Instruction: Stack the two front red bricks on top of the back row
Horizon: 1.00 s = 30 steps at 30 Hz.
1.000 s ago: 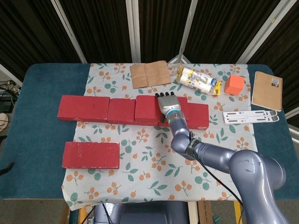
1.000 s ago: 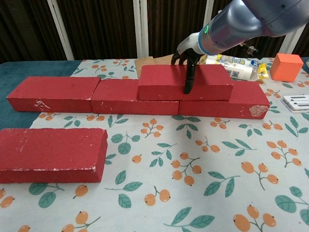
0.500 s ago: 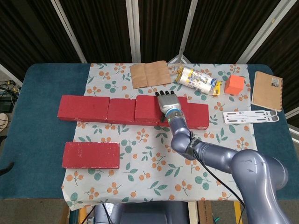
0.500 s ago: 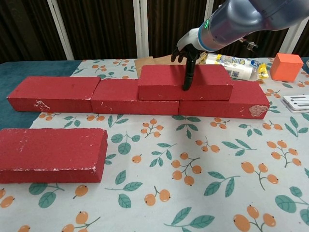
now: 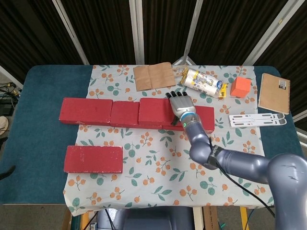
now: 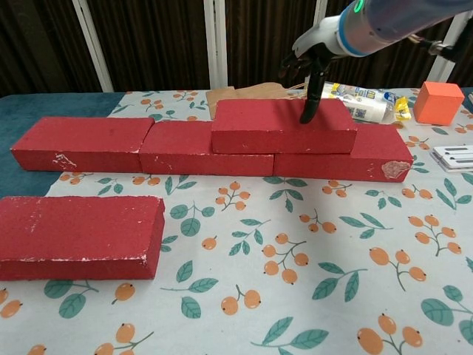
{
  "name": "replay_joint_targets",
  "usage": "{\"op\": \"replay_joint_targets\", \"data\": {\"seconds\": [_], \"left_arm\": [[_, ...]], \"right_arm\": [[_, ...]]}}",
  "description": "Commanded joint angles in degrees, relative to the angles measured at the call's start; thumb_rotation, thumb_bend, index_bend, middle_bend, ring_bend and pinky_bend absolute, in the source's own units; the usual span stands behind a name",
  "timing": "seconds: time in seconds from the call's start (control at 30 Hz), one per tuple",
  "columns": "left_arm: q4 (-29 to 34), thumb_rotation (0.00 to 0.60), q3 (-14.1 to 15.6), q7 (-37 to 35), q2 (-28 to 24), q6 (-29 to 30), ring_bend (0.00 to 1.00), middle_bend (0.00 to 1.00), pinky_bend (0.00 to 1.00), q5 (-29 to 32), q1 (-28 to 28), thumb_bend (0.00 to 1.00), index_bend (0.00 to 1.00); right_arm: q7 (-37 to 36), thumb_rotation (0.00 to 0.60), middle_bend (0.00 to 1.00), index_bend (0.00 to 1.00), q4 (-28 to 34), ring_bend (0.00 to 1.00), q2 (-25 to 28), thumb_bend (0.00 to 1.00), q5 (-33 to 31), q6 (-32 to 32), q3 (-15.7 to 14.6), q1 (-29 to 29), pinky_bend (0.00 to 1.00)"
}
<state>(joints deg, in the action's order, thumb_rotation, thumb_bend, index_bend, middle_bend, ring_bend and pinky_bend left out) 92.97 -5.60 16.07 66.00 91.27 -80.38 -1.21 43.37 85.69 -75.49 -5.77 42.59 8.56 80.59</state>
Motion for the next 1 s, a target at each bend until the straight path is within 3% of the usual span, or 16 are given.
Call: {"op": "replay_joint_targets", "data": {"seconds": [0.03, 0.23, 0.47, 0.7, 1.0], "left_arm": [[-0.13, 0.6, 0.12, -0.46, 0.03, 0.13, 0.0, 0.04, 0.06, -0.41, -0.01, 0.16, 0.2], [-0.25, 0.6, 0.31, -1.25, 0.0, -0.19, 0.0, 0.04, 0.06, -0.82, -0.13, 0.16, 0.18], [-0.04, 0.6, 1.01, -1.28, 0.3, -1.11, 0.0, 0.04, 0.06, -2.0, -0.66, 0.16, 0.18], [0.31, 0.6, 1.96, -0.67, 0.73, -2.23, 0.0, 0.04, 0.06, -3.31, -1.23, 0.16, 0.18], [1.3, 0.6, 2.62, -3.22, 0.93, -2.77, 0.0, 0.0, 0.08, -4.66, -1.51, 0.16, 0.13]], "right_arm": [[-12.64, 0.6, 0.03, 0.0, 12.82, 0.0, 7.73, 0.2, 20.25, 9.76, 0.85, -12.24, 0.0], [-33.29, 0.6, 0.03, 0.0, 20.5, 0.0, 13.58, 0.2, 47.91, 18.92, -1.91, -31.01, 0.0], [-47.47, 0.6, 0.03, 0.0, 17.57, 0.0, 15.02, 0.2, 66.84, 28.98, -8.3, -45.24, 0.0], [-56.44, 0.6, 0.03, 0.0, 12.85, 0.0, 13.75, 0.2, 78.09, 41.1, -11.95, -55.91, 0.0], [-55.28, 0.6, 0.03, 0.0, 10.74, 0.0, 11.13, 0.2, 84.27, 48.91, -15.4, -64.18, 0.0]]}}
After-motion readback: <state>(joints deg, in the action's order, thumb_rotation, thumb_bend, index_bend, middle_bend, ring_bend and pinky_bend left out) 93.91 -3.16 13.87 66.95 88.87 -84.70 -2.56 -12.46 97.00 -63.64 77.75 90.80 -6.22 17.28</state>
